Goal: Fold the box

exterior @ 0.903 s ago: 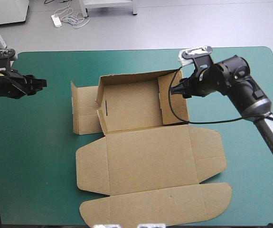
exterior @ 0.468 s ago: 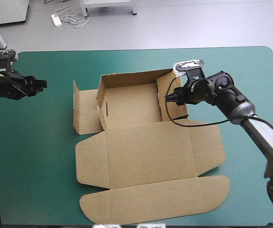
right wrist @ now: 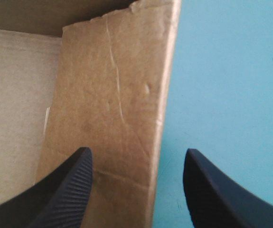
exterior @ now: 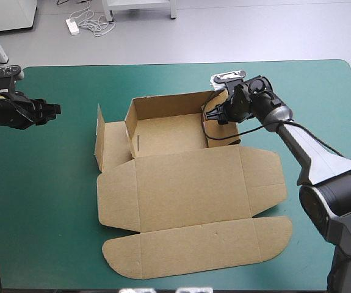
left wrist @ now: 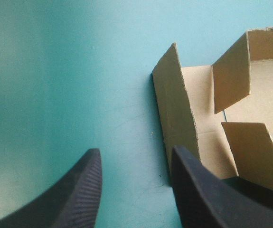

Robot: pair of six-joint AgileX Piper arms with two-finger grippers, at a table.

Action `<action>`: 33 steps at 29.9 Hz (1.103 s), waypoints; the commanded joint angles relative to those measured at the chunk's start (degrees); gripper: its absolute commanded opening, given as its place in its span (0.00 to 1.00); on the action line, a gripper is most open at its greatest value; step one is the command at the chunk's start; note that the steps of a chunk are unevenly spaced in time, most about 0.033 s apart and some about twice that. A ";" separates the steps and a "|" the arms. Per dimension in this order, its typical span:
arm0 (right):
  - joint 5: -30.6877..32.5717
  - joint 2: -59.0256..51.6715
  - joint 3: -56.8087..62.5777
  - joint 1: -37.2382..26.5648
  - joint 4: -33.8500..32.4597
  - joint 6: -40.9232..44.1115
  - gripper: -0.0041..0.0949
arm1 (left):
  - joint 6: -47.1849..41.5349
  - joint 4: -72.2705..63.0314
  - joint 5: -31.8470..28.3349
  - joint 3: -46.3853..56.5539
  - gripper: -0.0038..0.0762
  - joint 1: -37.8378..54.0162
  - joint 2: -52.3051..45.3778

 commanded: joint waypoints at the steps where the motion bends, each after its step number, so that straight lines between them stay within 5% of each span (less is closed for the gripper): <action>1: 1.98 -0.07 -6.22 -0.82 0.15 -0.71 0.59 | 0.10 -1.63 -1.98 -1.49 0.47 -0.06 -1.90; 9: 9.37 4.61 -11.02 -0.82 4.84 -3.33 0.52 | 0.10 -1.63 -1.98 -1.49 0.47 -0.06 -1.90; 17: 9.61 4.51 -11.56 -0.82 4.97 -2.80 0.02 | 0.10 -1.63 -1.98 -1.49 0.47 -0.06 -1.90; 33: 18.83 -2.73 -23.15 -0.94 3.99 -3.31 0.02 | 0.10 -1.23 -6.21 -1.49 0.46 -0.06 -1.90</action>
